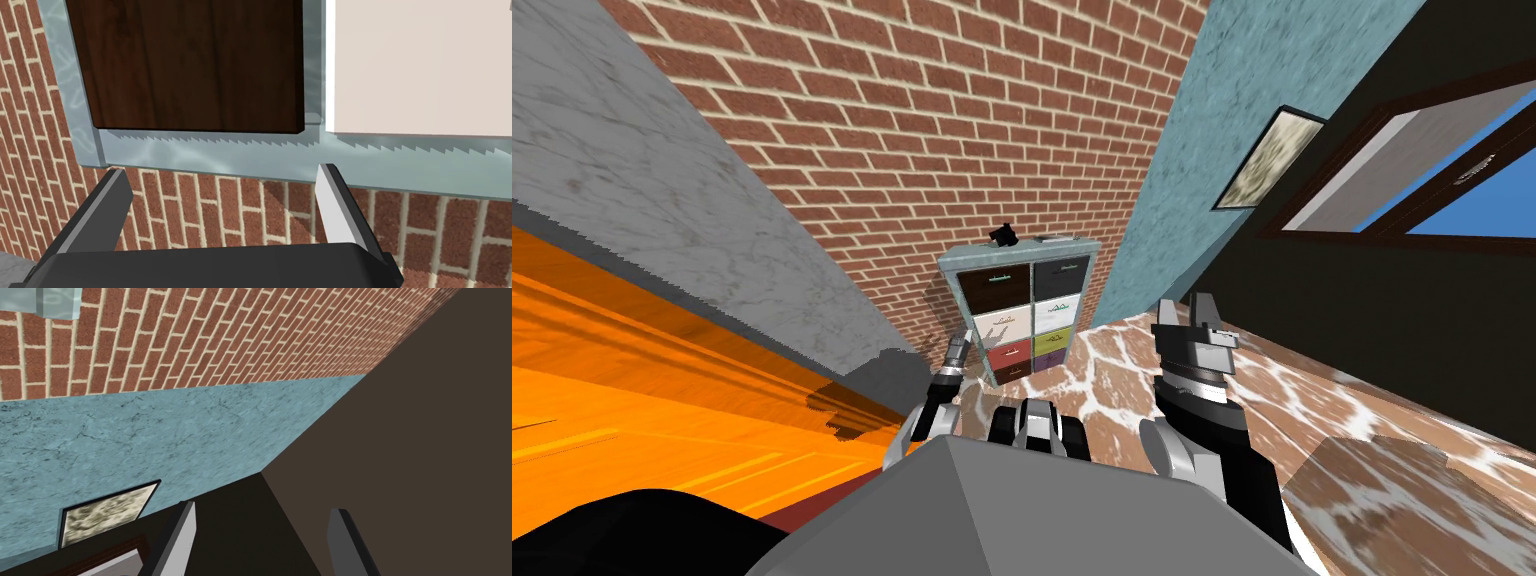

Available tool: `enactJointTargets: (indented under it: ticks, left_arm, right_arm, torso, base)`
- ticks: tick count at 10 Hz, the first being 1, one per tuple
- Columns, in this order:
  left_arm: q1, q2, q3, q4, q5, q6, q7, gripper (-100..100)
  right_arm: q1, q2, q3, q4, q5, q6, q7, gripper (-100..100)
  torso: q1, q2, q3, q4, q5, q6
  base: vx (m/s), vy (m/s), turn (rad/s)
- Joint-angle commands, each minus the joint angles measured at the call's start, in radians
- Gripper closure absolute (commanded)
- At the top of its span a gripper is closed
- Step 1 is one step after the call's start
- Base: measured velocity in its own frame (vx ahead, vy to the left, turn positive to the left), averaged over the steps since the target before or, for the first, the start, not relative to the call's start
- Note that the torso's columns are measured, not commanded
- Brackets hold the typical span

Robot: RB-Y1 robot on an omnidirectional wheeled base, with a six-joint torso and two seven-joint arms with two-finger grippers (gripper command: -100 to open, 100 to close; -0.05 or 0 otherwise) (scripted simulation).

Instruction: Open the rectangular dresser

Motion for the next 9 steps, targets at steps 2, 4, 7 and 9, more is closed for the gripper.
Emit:
enactJointTargets:
  ticks: [2,4,7,9]
  left_arm:
    - [-0.020,-0.008,0.014,0.104,0.011,-0.017,-0.010,-100]
    - [-0.031,-0.017,0.022,0.154,0.016,-0.024,-0.013,-100]
    - [-0.046,-0.045,0.032,0.220,0.023,-0.034,-0.017,-100]
    - [-0.053,-0.075,0.038,0.255,0.027,-0.040,-0.019,-100]
  right_arm:
    - [0.000,0.000,0.000,0.000,0.000,0.000,0.000,0]
    - [0.000,0.000,0.000,0.000,0.000,0.000,0.000,0]
    - [0.000,0.000,0.000,0.000,0.000,0.000,0.000,0]
    - [0.000,0.000,0.000,0.000,0.000,0.000,0.000,0]
  torso:
    - [-0.002,-0.001,-0.001,0.000,-0.001,0.000]
    - [0.000,-0.001,-0.001,0.000,0.000,0.000]
    - [0.003,0.003,0.002,0.001,0.001,0.000]
    - [0.000,0.000,0.000,0.000,0.000,0.000]
  base:
    - [0.126,-0.180,0.063]
    - [0.121,-0.157,0.039]
    - [0.072,-0.105,0.033]
    - [0.072,-0.099,0.030]
